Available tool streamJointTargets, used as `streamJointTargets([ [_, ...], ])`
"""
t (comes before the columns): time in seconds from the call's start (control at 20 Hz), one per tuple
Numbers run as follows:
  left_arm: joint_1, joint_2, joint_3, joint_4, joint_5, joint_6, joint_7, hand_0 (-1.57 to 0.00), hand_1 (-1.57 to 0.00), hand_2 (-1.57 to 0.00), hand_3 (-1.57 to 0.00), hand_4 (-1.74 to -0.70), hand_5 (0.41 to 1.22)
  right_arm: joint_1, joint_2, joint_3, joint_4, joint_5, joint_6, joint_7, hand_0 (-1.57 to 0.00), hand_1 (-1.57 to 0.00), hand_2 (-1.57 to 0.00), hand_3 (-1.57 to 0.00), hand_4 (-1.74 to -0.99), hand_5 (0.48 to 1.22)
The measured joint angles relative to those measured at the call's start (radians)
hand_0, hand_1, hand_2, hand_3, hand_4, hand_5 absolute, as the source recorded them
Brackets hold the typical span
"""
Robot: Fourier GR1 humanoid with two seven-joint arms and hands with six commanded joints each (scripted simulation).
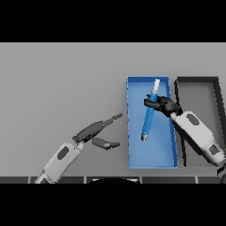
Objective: Pick up the blue pipe and place it into the blue bin.
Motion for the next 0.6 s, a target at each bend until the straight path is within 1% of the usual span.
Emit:
streamJointTargets([
  [0.05,0.001,0.0,-0.001,-0.004,0.0,0.001,0.005,0.0,0.0,0.0,0.0,-0.9,0.45,-0.008,0.002,0.015,0.013,0.027,0.017,-0.01,-0.11,-0.1,-0.09,-0.08,-1.125,0.821],
  [0.1,0.0,-0.001,0.0,0.008,-0.003,0.0,0.0,0.0,0.0,0.0,0.0,-0.9,0.453,-0.015,0.01,0.025,0.031,0.052,0.016,-0.029,-0.09,-0.08,-0.08,-0.06,-1.126,0.794],
  [0.2,0.008,-0.001,-0.001,-0.002,0.004,-0.002,-0.007,0.0,0.0,0.0,0.0,-0.91,0.457,-0.02,0.016,0.028,0.047,0.067,0.016,-0.05,-0.06,-0.05,-0.05,-0.04,-1.124,0.738],
  [0.25,0.007,-0.006,-0.003,0.004,-0.001,0.001,-0.002,0.0,0.0,0.0,0.0,-0.91,0.458,-0.02,0.01,0.033,0.045,0.072,0.018,-0.041,-0.04,-0.04,-0.04,-0.03,-1.124,0.717],
  [0.3,0.004,-0.007,-0.002,0.005,0.001,0.001,0.002,0.0,0.0,0.0,0.0,-0.91,0.459,-0.018,0.008,0.041,0.039,0.084,0.001,-0.034,-0.04,-0.03,-0.03,-0.02,-1.122,0.705],
  [0.35,-0.001,-0.014,0.0,0.015,0.003,0.004,0.014,0.0,0.0,0.0,0.0,-0.91,0.46,-0.019,0.009,0.034,0.039,0.081,-0.006,-0.04,-0.03,-0.03,-0.02,-0.02,-1.12,0.702],
  [0.4,0.004,-0.009,-0.002,0.004,0.005,0.001,0.01,0.0,0.0,0.0,0.0,-0.92,0.462,-0.01,0.003,0.028,0.026,0.07,-0.007,-0.049,-0.02,-0.02,-0.02,-0.02,-1.119,0.695],
  [0.45,0.003,-0.013,-0.004,0.006,0.001,0.002,0.0,0.0,0.0,0.0,0.0,-0.92,0.464,-0.011,0.001,0.021,0.031,0.065,0.003,-0.056,-0.02,-0.02,-0.02,-0.01,-1.123,0.689],
  [0.5,0.0,-0.02,-0.008,0.01,0.001,0.001,0.007,0.0,0.0,0.0,0.0,-0.92,0.465,-0.012,0.004,0.022,0.037,0.067,0.008,-0.061,-0.01,-0.01,-0.01,-0.01,-1.127,0.68],
  [0.55,-0.003,-0.017,-0.003,0.016,0.004,0.0,0.009,0.0,0.0,0.0,0.0,-0.92,0.466,-0.02,0.009,0.024,0.041,0.068,0.001,-0.047,-0.01,-0.01,-0.01,-0.01,-1.132,0.675],
  [0.6,0.0,-0.016,-0.002,0.013,0.008,-0.002,0.006,0.0,0.0,0.0,0.0,-0.92,0.464,-0.011,0.005,0.022,0.044,0.067,0.009,-0.061,-0.01,-0.01,-0.01,-0.01,-1.129,0.672],
])
